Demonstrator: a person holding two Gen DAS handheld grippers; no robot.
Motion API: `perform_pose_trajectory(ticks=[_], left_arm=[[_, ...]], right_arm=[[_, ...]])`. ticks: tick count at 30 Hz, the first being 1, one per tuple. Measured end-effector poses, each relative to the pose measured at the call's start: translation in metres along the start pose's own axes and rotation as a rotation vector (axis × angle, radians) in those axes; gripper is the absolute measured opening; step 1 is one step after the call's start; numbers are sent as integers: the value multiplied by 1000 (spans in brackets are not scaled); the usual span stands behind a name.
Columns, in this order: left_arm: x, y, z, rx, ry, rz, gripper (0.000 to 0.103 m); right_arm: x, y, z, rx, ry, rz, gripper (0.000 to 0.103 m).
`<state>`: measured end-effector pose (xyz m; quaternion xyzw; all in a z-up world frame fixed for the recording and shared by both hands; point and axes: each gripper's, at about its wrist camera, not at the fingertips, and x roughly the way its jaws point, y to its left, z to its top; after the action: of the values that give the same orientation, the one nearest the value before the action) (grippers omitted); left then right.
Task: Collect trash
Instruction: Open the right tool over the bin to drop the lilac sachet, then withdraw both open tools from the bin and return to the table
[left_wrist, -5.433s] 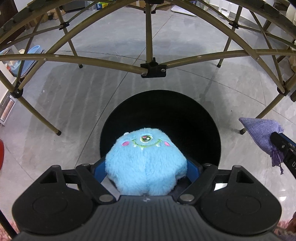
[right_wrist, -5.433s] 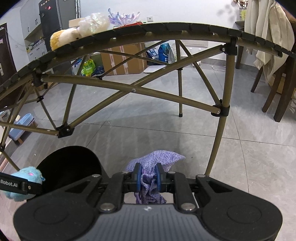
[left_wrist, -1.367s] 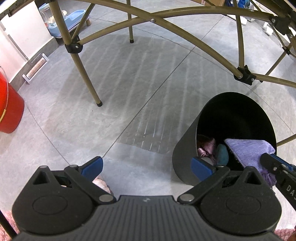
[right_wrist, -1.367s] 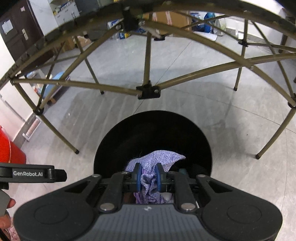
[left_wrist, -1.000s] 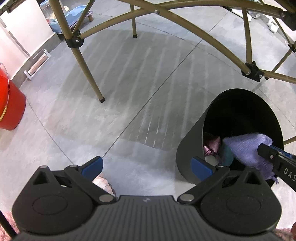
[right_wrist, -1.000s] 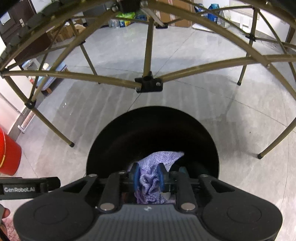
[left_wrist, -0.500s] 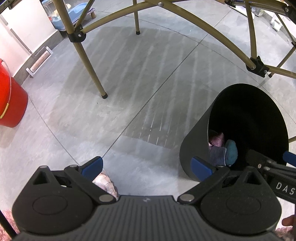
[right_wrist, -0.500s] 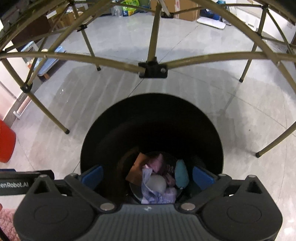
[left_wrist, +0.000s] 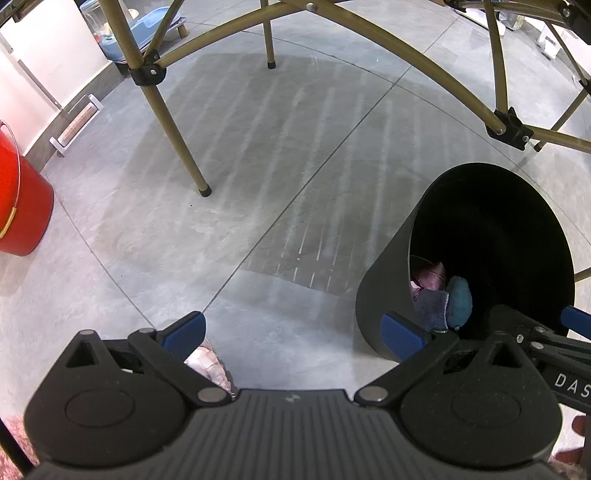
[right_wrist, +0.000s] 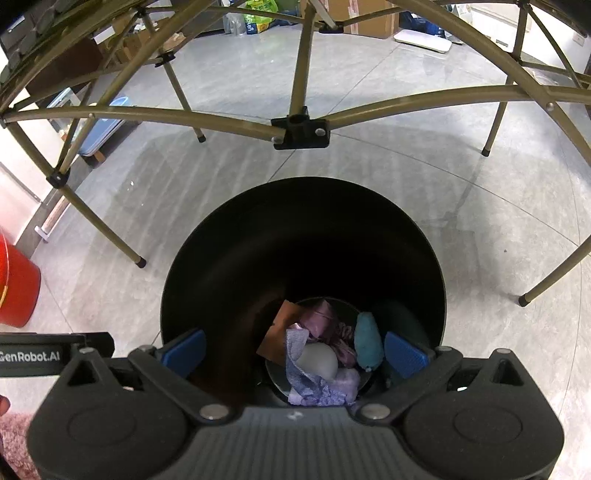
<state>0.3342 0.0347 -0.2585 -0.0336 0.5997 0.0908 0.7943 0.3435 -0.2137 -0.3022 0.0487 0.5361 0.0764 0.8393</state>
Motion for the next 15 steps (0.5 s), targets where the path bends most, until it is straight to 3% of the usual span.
perform_pose_trajectory(ticks=[15], left_arm=[[-1,-2,-1,7,-6,-4,103]], right_arm=[[-8,1,0,-26,-40,-15,103]])
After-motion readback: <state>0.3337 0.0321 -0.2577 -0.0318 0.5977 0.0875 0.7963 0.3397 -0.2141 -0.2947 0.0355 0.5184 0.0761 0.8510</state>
